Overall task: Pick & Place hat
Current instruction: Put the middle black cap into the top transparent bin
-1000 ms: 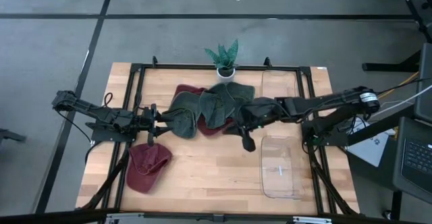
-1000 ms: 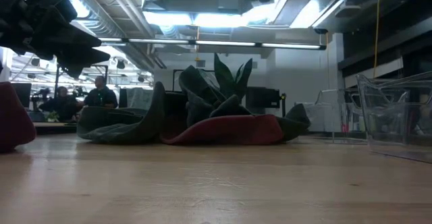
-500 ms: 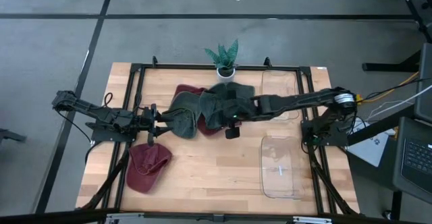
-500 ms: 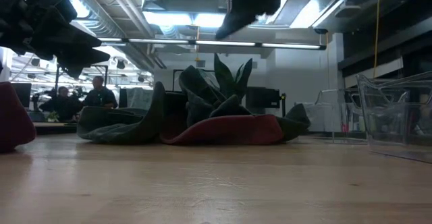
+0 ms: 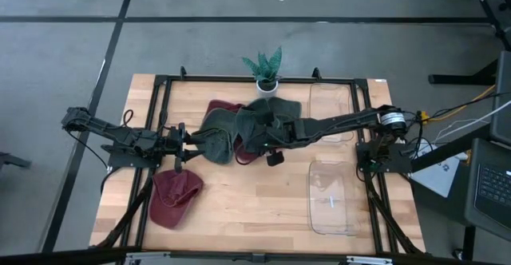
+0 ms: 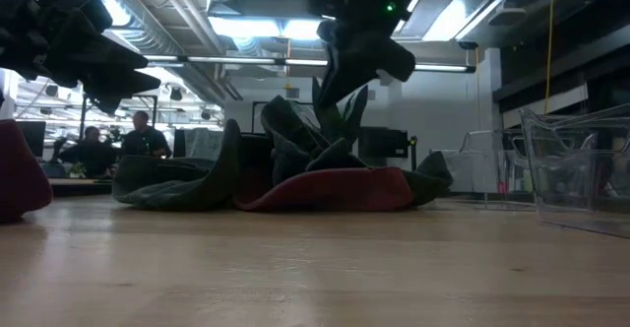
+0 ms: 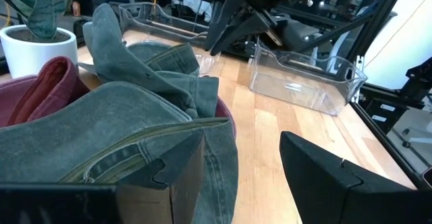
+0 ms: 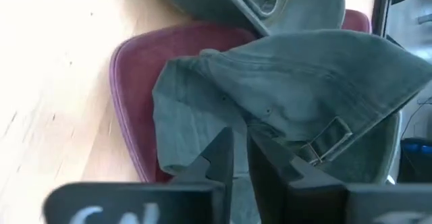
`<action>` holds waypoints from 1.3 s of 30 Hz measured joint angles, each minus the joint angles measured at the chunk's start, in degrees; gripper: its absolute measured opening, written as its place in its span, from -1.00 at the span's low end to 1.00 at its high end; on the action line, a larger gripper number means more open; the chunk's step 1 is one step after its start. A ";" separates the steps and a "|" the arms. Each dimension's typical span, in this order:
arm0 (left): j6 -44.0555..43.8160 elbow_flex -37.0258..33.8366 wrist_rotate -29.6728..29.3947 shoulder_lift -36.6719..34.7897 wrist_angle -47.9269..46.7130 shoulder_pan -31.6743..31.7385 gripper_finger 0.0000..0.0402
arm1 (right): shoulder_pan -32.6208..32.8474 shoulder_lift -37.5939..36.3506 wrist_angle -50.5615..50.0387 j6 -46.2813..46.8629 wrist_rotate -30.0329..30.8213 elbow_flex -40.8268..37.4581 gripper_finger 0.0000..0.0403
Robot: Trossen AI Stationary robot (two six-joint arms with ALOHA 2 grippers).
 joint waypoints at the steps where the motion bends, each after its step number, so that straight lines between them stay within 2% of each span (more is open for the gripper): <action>1: 0.00 0.00 -0.02 0.00 0.00 0.02 -0.05 | -0.04 0.00 -0.06 -0.03 0.00 0.00 -0.71; 11: 0.00 0.00 0.00 0.00 0.00 0.00 -0.05 | -0.77 0.00 -0.76 -0.13 6.39 0.00 0.13; 14: 0.00 0.00 0.00 0.00 0.00 0.02 -0.06 | -1.13 -0.02 -0.52 -0.15 5.80 0.00 0.30; 16: 0.00 0.00 0.00 0.00 0.00 0.00 -0.06 | -1.40 -0.02 -0.27 -0.05 3.26 0.00 0.38; 21: 0.00 0.00 0.00 0.00 0.00 0.00 -0.05 | -1.90 -0.01 2.40 4.28 -1.77 0.00 0.42; 29: 0.00 0.00 0.00 0.00 0.00 0.01 -0.05 | -2.72 2.93 4.50 24.76 -4.59 0.00 0.39; 33: 0.00 0.00 0.00 0.00 0.00 0.02 -0.05 | -2.64 5.07 5.64 30.89 -4.97 0.00 0.39; 39: 0.00 0.00 0.00 0.00 -0.01 0.00 -0.05 | -2.65 7.03 10.44 41.59 -9.19 -0.02 0.39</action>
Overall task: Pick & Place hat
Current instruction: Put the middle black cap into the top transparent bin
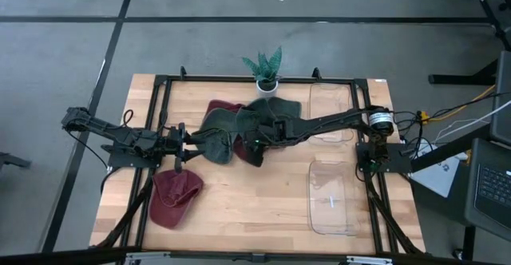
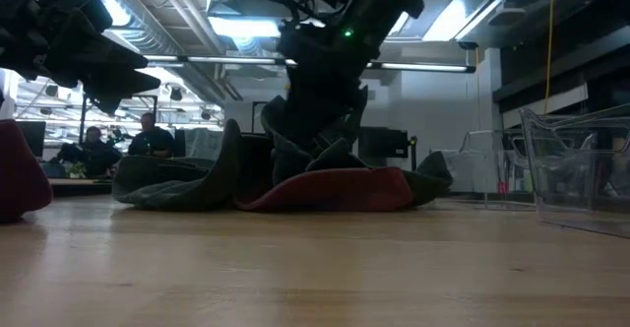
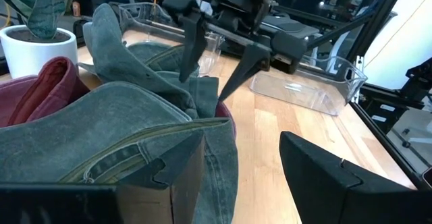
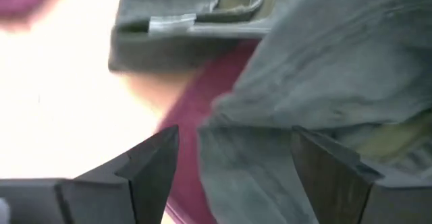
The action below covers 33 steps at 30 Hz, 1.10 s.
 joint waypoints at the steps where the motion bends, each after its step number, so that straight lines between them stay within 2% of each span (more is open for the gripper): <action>1: 0.00 0.00 0.00 0.00 0.00 0.01 -0.05 | 0.00 0.39 0.79 2.08 0.05 0.00 0.39; 8: 0.00 0.00 0.00 0.00 0.01 0.00 -0.06 | 0.00 2.96 4.53 15.59 0.53 0.00 0.39; 11: 0.00 0.00 0.00 0.00 0.01 0.00 -0.05 | 0.00 3.79 5.08 20.25 3.77 0.00 0.39; 17: 0.00 0.00 0.00 0.00 0.01 0.01 -0.05 | -0.48 4.36 7.51 21.92 13.80 0.00 0.39; 23: 0.00 0.00 0.00 0.00 0.01 0.00 -0.05 | -1.49 4.36 6.30 26.41 14.08 0.00 0.38; 27: 0.00 0.00 0.00 0.00 0.01 0.00 -0.05 | -1.51 4.78 5.75 29.37 10.44 -0.02 0.24; 33: 0.00 0.00 0.00 0.00 0.01 0.02 -0.05 | -1.51 5.14 6.30 30.77 6.51 -0.04 -0.20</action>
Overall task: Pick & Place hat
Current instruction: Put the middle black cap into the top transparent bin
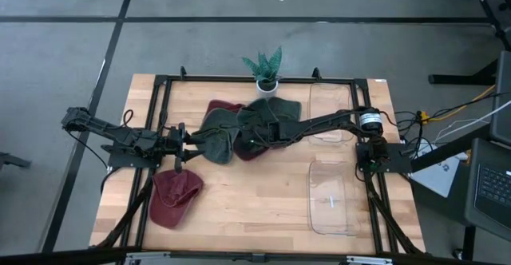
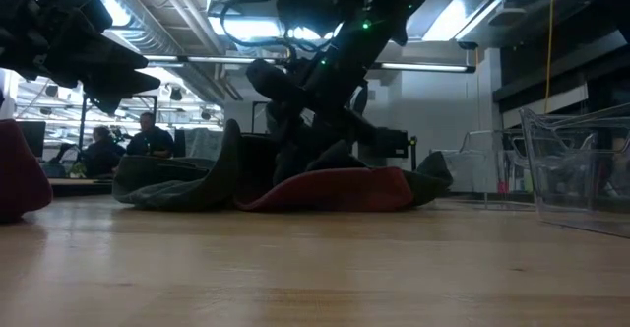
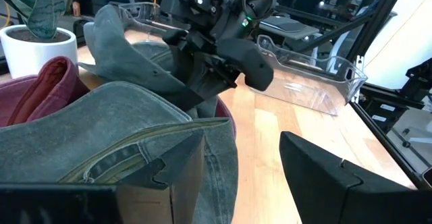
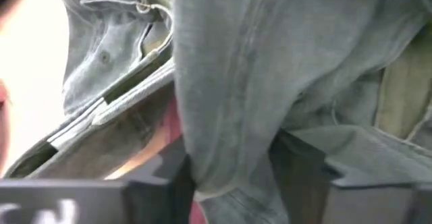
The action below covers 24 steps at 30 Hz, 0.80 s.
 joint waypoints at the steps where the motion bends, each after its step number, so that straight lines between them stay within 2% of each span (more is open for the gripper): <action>1: 0.00 0.00 0.00 0.00 0.00 -0.02 -0.05 | 0.00 0.01 0.18 -0.09 -0.16 0.02 -0.29; 9: 0.00 0.00 0.00 0.00 0.00 0.00 -0.05 | 0.00 0.01 0.91 -3.56 -3.19 0.01 -0.93; 15: 0.00 0.00 0.00 0.00 0.00 -0.02 -0.05 | 0.00 -0.01 -1.47 -7.80 -3.87 2.50 -0.95; 24: 0.00 0.00 0.00 0.00 0.00 -0.01 -0.05 | -0.69 -0.06 -11.07 -18.71 -4.71 14.24 -0.97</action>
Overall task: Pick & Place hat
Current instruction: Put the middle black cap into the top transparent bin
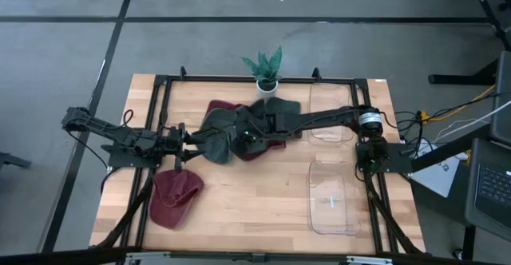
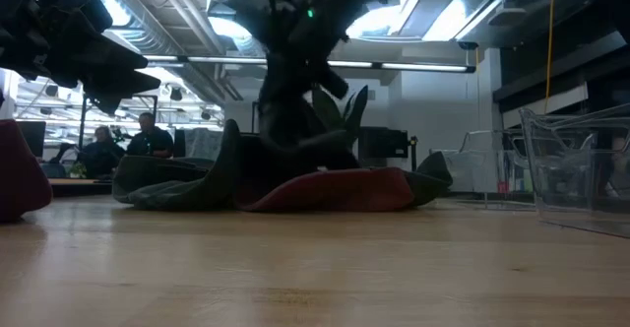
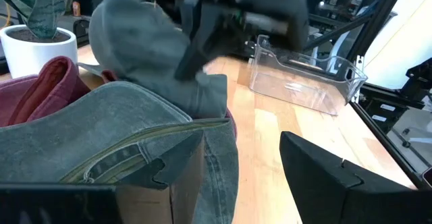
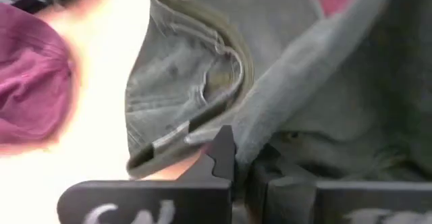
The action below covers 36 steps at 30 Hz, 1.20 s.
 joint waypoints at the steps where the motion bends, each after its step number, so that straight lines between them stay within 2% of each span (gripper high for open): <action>1: 0.00 0.00 0.00 0.00 -0.02 0.00 -0.05 | -0.09 0.00 -1.18 -1.40 -0.02 1.48 -0.97; 10: 0.00 0.00 0.00 0.00 0.00 0.01 -0.05 | -0.43 -0.11 -18.09 -15.08 -0.44 13.03 -0.97; 18: 0.00 -0.01 0.00 0.00 0.00 0.01 -0.05 | -0.40 -0.70 -28.14 -29.50 -7.16 16.97 -0.97; 21: 0.00 -0.02 0.00 0.00 0.00 -0.01 -0.05 | -0.10 -2.60 -30.74 -31.13 -9.31 16.97 -0.97; 27: 0.00 -0.02 0.00 0.00 -0.02 -0.01 -0.05 | 0.25 -9.36 -37.10 -34.59 -9.28 17.02 -0.97; 36: 0.00 -0.02 0.00 -0.02 0.00 0.01 -0.05 | 0.23 -17.90 -45.42 -34.08 -5.39 17.02 -0.97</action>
